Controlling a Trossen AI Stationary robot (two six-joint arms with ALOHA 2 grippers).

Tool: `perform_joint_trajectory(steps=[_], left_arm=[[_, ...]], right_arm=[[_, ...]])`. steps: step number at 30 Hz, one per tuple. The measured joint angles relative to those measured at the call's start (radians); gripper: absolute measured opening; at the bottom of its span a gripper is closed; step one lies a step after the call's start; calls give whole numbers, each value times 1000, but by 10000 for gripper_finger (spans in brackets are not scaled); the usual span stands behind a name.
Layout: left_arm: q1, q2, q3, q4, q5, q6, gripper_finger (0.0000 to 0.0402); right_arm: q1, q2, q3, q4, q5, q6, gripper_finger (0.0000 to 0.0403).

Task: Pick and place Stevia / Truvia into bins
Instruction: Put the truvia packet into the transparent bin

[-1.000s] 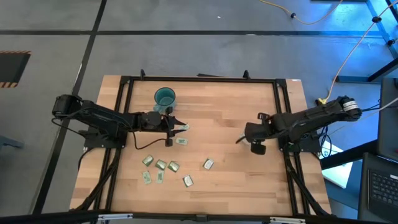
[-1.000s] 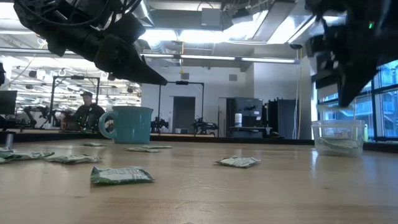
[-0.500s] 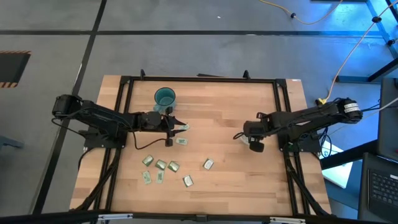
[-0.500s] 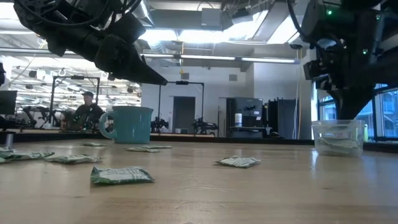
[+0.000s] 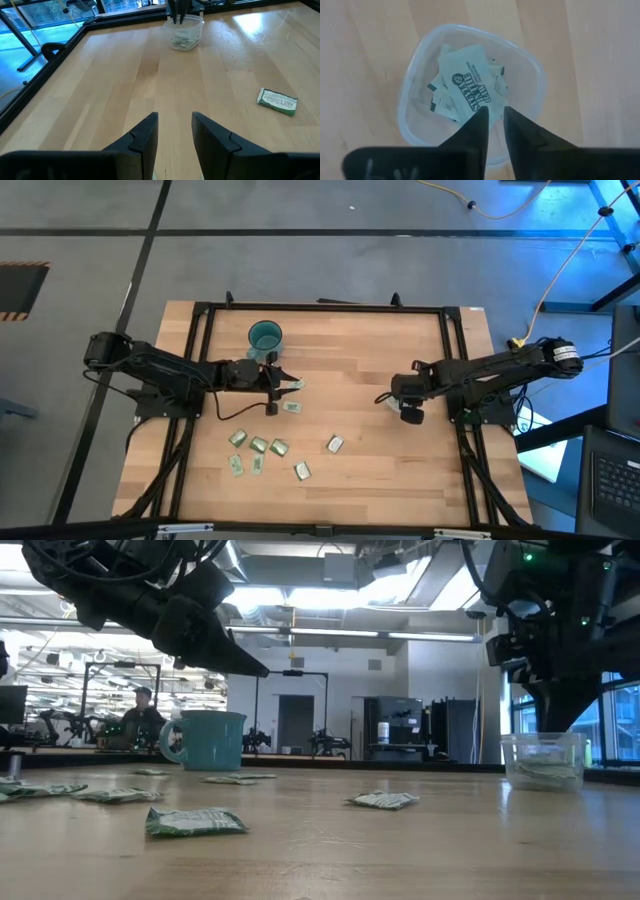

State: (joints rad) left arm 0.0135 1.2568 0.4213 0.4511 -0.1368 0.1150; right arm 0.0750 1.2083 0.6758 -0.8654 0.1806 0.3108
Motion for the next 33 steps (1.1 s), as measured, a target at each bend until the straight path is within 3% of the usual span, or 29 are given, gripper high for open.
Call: perform_joint_trajectory(steps=[9, 14, 19, 24, 33], left_arm=[[0, 0, 0, 0, 0, 0, 114], [0, 0, 0, 0, 0, 0, 114], [0, 0, 0, 0, 0, 1, 114], [0, 0, 0, 0, 0, 2, 114], [0, 0, 0, 0, 0, 3, 114]], right_arm=[[10, 0, 174, -41, 2, 46, 89], [52, 0, 252, 151, 1, -11, 89], [112, 0, 235, 398, 0, -142, 90], [158, 15, 210, 511, 0, -193, 90], [198, 224, 198, 693, -40, -245, 90]])
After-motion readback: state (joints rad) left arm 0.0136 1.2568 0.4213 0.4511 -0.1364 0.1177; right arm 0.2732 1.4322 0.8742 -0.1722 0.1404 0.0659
